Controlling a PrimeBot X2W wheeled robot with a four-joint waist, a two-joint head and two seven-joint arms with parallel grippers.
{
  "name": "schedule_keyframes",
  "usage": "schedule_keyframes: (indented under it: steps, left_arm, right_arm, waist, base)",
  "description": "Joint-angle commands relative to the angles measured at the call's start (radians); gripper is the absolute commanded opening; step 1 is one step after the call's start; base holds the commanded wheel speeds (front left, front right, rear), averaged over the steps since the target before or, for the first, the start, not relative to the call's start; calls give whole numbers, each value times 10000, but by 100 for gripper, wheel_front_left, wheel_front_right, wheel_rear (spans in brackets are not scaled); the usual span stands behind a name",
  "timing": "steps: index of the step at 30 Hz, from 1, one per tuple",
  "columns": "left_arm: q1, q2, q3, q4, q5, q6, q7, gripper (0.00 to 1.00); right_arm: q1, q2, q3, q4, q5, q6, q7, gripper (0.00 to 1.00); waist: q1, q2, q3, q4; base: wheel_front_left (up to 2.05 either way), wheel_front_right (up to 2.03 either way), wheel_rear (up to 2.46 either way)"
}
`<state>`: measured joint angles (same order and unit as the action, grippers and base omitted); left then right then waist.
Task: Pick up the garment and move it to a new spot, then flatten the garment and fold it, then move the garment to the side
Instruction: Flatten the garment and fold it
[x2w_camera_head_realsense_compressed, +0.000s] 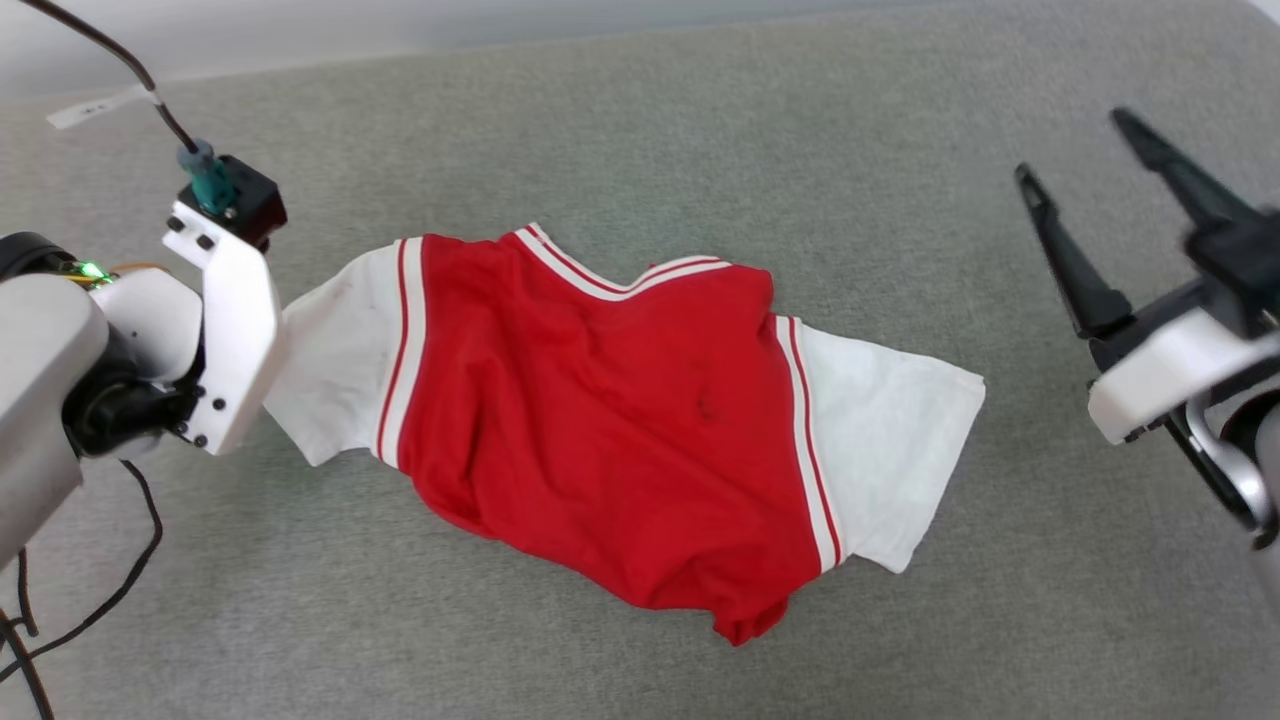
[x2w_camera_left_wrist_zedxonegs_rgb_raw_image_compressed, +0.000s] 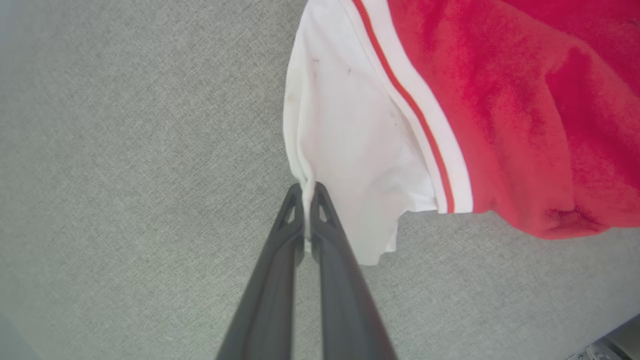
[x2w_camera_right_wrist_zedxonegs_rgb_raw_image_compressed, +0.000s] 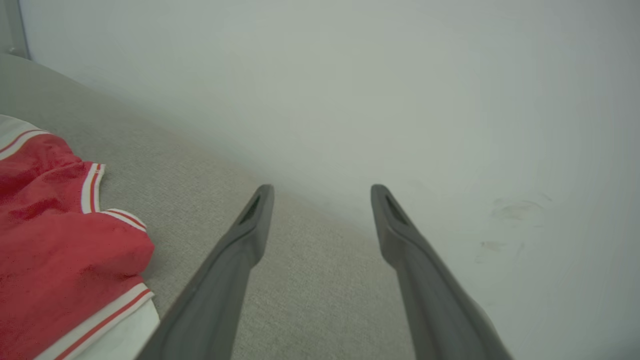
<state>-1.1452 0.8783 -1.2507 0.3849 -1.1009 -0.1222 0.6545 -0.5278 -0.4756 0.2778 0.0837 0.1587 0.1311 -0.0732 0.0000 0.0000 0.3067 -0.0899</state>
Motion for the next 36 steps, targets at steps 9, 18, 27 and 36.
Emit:
schedule_keyframes:
  steps: [9, 18, 27, 36]
  left_arm:
    - [209, 32, -22, -923, 288, 217, -327, 0]
    - [-125, -103, 86, -1377, 478, 413, -435, 0]
    - [-415, -411, 149, -1414, 587, 383, -573, 0]
    - [-61, -608, 72, -996, 539, 280, -812, 0]
  right_arm:
    - [-2180, -2860, 3671, -289, 4757, -8, 6174, 100]
    - [-3344, -3423, 5318, 233, 7315, -7, 9757, 100]
    - [-3085, -2438, 6171, 2143, 7514, -5, 9613, 100]
    - [-2960, -2427, 7141, 2675, 7695, -5, 7950, 0]
  waist:
    - [0, 0, -242, 430]
    - [0, 0, 254, 770]
    - [0, 0, 857, 1144]
    - [0, 0, 384, 1108]
  base:
    - [0, 0, 0]
    - [0, 0, 0]
    - [0, 0, 0]
    - [0, 0, 0]
